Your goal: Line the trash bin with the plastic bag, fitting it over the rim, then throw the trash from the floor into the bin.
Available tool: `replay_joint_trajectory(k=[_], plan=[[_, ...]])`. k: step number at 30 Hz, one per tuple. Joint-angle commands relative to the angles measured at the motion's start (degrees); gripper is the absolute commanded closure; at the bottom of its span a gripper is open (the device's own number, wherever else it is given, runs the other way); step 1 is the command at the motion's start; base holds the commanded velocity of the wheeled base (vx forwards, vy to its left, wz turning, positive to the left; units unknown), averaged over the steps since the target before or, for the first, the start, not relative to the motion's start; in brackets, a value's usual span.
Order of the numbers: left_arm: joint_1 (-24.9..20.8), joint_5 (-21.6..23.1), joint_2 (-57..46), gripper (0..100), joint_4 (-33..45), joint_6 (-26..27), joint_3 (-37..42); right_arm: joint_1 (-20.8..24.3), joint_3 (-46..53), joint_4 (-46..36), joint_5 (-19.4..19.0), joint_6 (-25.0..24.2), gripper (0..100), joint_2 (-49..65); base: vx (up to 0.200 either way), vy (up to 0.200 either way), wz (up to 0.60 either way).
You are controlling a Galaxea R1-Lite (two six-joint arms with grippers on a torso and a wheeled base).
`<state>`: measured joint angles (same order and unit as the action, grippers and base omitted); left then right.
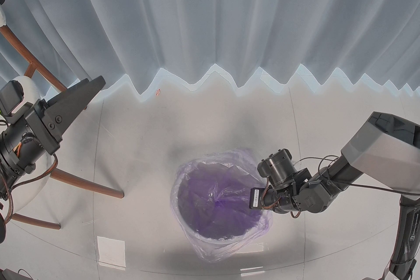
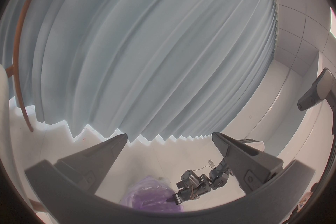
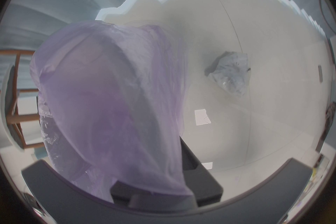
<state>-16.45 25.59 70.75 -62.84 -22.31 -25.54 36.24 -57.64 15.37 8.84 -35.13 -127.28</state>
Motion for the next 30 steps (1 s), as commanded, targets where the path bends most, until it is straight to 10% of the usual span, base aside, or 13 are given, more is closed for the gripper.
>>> replay_joint_trajectory(k=[1, 11, 26, 27, 30], plan=[[-0.08, 0.08, 0.7, 0, 0.26, -0.02, 1.02, -3.46, 4.29, 3.96, -0.49, 5.51, 100, 2.13, 0.0, 0.0, 0.0], [-0.08, -0.01, 2.55, 0, 1.49, -0.02, 1.9, -8.82, 5.52, 15.13, -9.28, 19.58, 100, 1.42, 0.0, 0.0, 0.0], [0.01, -0.1, 5.1, 0, 2.37, 0.07, 3.22, -8.38, 5.08, 23.39, -10.68, 29.07, 100, -1.74, 0.0, 0.0, 0.0], [-0.08, -0.1, 5.1, 0, 2.37, 0.07, 3.13, -8.29, 5.17, 24.44, -10.6, 29.07, 0, -2.18, 0.0, 0.0, 0.0], [0.01, -0.1, 5.18, 0, 2.37, 0.07, 3.22, -7.41, 5.08, 25.85, -10.68, 26.7, 0, -1.57, 0.0, 0.0, 0.0]])
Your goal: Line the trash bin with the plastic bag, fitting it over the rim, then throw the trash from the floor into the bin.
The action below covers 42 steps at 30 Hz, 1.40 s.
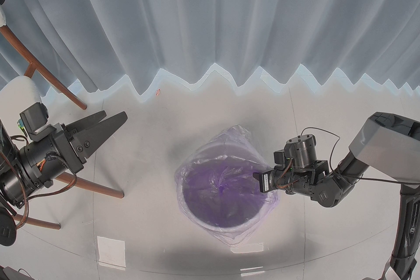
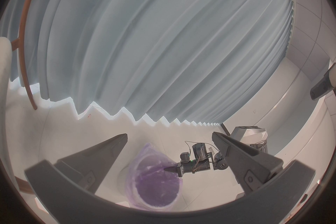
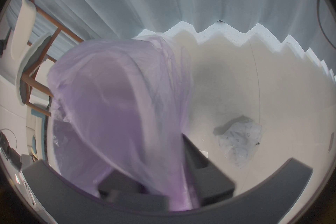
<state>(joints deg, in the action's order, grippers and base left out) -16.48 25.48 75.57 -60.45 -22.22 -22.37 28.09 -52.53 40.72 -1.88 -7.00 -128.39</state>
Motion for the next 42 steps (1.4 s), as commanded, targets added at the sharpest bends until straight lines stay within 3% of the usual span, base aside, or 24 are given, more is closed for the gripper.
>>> replay_joint_trajectory(k=[1, 2, 4, 9, 15, 20, 23, 27, 30, 35, 42], plan=[[0.05, 0.01, 0.46, 0, -0.02, -0.01, 0.05, 0.83, 0.06, 0.59, -0.14, -2.32, 0, -0.28, 0.0, 0.0, 0.0], [0.05, 0.01, 0.54, 0, 0.07, -0.01, 0.05, 1.27, 0.41, 0.86, -0.85, -5.57, 0, 1.13, 0.0, 0.0, 0.0], [0.05, 0.01, 1.33, 0, 0.16, -0.1, 0.13, 1.53, 1.46, 0.86, -2.52, -7.5, 0, 3.32, 0.0, 0.0, 0.0], [1.63, -0.69, 4.5, 0, 0.25, -0.19, 0.31, 1.0, 4.98, 1.21, -3.66, -7.86, 0, 7.19, 0.0, 0.0, 0.0], [6.37, -0.78, 15.75, 0, 0.6, -0.63, 0.57, -0.05, 12.8, 10.88, -5.42, -9.97, 0, 12.9, 0.0, 0.0, 0.0], [7.96, -0.25, 27.88, 0, -1.95, -0.72, 0.22, -0.4, 22.65, 22.21, -6.47, -18.93, 0, 20.29, 0.0, 0.0, 0.0], [9.01, 3.0, 34.12, 0, -4.59, -0.72, 0.66, -0.4, 28.8, 28.72, -8.85, -27.1, 0, 27.05, 0.0, 0.0, 0.0], [10.94, 5.63, 41.06, 0, -8.37, -0.72, 0.57, -0.67, 36.27, 33.11, -11.13, -35.37, 0, 33.73, 0.0, 0.0, 0.0], [10.94, 5.63, 47.04, 0, -12.67, -0.54, 0.48, -3.57, 38.91, 36.63, -13.15, -39.76, 0, 35.14, 0.0, 0.0, 0.0], [10.77, 5.37, 59.61, 0, -27.79, -0.72, 0.66, -5.94, 41.19, 43.66, -16.23, -41.17, 0, 33.03, 0.0, 0.0, 0.0], [9.98, 6.95, 61.72, 0, -27.88, -2.12, 0.57, -8.14, 41.63, 49.2, -16.67, -41.17, 0, 29.34, 0.0, 0.0, 0.0]])
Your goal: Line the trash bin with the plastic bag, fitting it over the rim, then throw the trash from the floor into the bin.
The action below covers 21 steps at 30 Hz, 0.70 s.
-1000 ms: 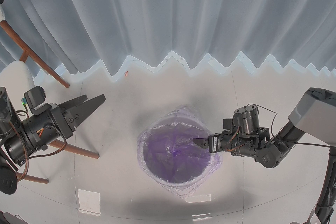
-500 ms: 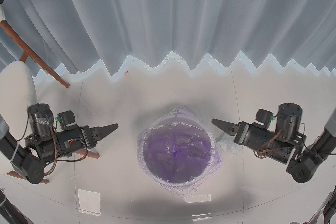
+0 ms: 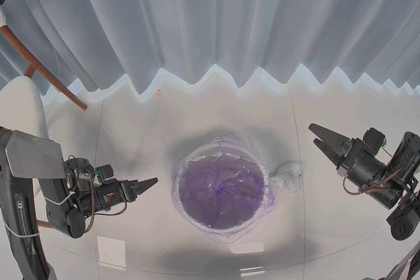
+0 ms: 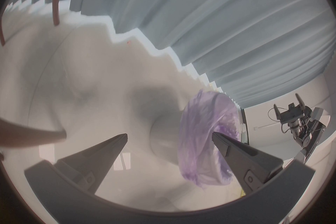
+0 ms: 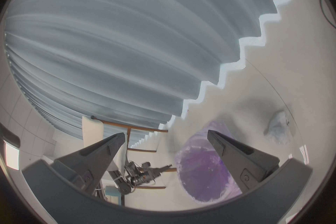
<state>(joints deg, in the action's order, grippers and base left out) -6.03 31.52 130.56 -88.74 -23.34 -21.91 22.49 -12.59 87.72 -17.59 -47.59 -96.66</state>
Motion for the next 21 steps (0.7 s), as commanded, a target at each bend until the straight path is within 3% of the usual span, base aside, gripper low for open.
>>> replay_joint_trajectory(k=[1, 12, 21], plan=[[-0.47, 0.91, 6.72, 0, 0.41, -1.0, 0.11, -2.54, 1.69, 2.19, -0.95, -0.57, 0, -2.39, 0.0, 0.0, 0.0], [-4.16, 0.47, 8.57, 0, 0.41, -1.26, -0.59, -3.6, 1.34, 2.19, -1.04, -0.92, 0, -2.22, 0.0, 0.0, 0.0], [-4.69, -0.24, 9.45, 0, 0.41, -5.92, -4.02, -3.6, 1.43, 2.19, -1.39, -0.92, 0, -1.95, 0.0, 0.0, 0.0]])
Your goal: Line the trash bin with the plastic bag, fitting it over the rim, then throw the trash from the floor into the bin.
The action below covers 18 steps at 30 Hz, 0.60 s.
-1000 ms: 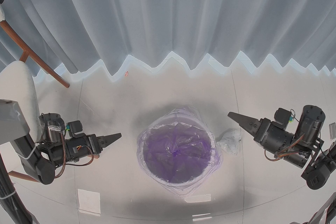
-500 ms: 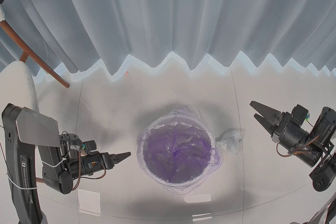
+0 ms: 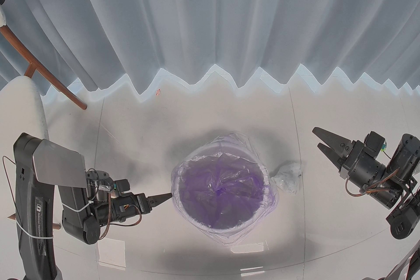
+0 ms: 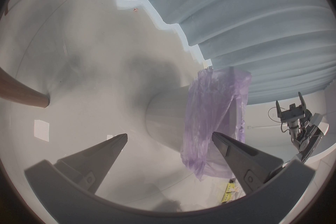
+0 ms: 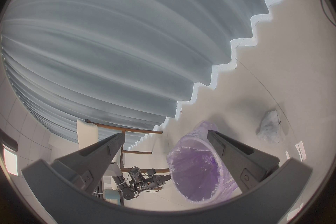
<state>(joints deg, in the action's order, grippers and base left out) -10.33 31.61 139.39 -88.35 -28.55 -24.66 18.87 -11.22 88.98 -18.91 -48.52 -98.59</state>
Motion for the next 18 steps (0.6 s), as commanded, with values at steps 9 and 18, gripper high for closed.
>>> replay_joint_trajectory(k=[9, 18], plan=[[-2.68, -3.49, 2.38, 0, 0.02, -2.83, -5.92, 0.03, 0.05, 0.93, -0.08, 0.0, 0, -0.03, 0.0, 0.0, 0.0], [-3.65, -5.42, 4.93, 0, 0.02, -3.27, -7.51, 0.03, 0.14, 0.93, -0.08, 0.0, 0, -0.29, 0.0, 0.0, 0.0]])
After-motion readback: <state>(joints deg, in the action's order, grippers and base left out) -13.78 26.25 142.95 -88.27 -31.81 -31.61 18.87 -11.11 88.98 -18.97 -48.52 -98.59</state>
